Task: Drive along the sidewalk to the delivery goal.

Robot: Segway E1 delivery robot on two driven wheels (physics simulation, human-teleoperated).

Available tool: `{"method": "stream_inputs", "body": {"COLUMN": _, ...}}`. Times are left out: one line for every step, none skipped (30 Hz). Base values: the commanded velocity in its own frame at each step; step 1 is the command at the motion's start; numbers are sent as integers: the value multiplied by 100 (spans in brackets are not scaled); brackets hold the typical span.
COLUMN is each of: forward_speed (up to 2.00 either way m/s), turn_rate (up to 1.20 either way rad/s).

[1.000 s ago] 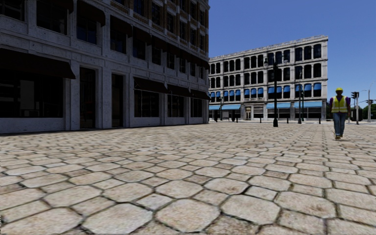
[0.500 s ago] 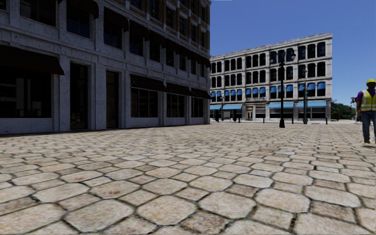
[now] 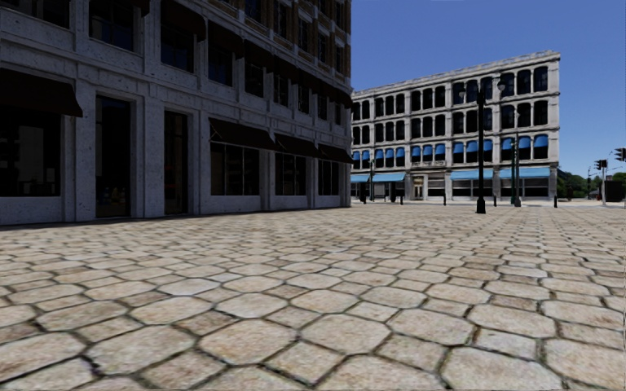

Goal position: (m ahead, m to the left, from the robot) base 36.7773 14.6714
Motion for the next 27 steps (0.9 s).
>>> {"method": "stream_inputs", "body": {"forward_speed": 200, "turn_rate": 0}}
{"method": "stream_inputs", "body": {"forward_speed": 200, "turn_rate": 0}}
{"method": "stream_inputs", "body": {"forward_speed": 200, "turn_rate": 0}}
{"method": "stream_inputs", "body": {"forward_speed": 200, "turn_rate": 0}}
{"method": "stream_inputs", "body": {"forward_speed": 200, "turn_rate": 0}}
{"method": "stream_inputs", "body": {"forward_speed": 200, "turn_rate": 0}}
{"method": "stream_inputs", "body": {"forward_speed": 200, "turn_rate": 0}}
{"method": "stream_inputs", "body": {"forward_speed": 200, "turn_rate": 0}}
{"method": "stream_inputs", "body": {"forward_speed": 200, "turn_rate": 0}}
{"method": "stream_inputs", "body": {"forward_speed": 200, "turn_rate": 0}}
{"method": "stream_inputs", "body": {"forward_speed": 200, "turn_rate": 0}}
{"method": "stream_inputs", "body": {"forward_speed": 200, "turn_rate": 0}}
{"method": "stream_inputs", "body": {"forward_speed": 200, "turn_rate": 0}}
{"method": "stream_inputs", "body": {"forward_speed": 200, "turn_rate": 0}}
{"method": "stream_inputs", "body": {"forward_speed": 200, "turn_rate": 0}}
{"method": "stream_inputs", "body": {"forward_speed": 200, "turn_rate": 0}}
{"method": "stream_inputs", "body": {"forward_speed": 200, "turn_rate": 0}}
{"method": "stream_inputs", "body": {"forward_speed": 200, "turn_rate": 0}}
{"method": "stream_inputs", "body": {"forward_speed": 200, "turn_rate": 0}}
{"method": "stream_inputs", "body": {"forward_speed": 200, "turn_rate": 0}}
{"method": "stream_inputs", "body": {"forward_speed": 200, "turn_rate": 0}}
{"method": "stream_inputs", "body": {"forward_speed": 200, "turn_rate": 0}}
{"method": "stream_inputs", "body": {"forward_speed": 200, "turn_rate": 0}}
{"method": "stream_inputs", "body": {"forward_speed": 200, "turn_rate": 0}}
{"method": "stream_inputs", "body": {"forward_speed": 200, "turn_rate": 0}}
{"method": "stream_inputs", "body": {"forward_speed": 200, "turn_rate": 0}}
{"method": "stream_inputs", "body": {"forward_speed": 200, "turn_rate": 0}}
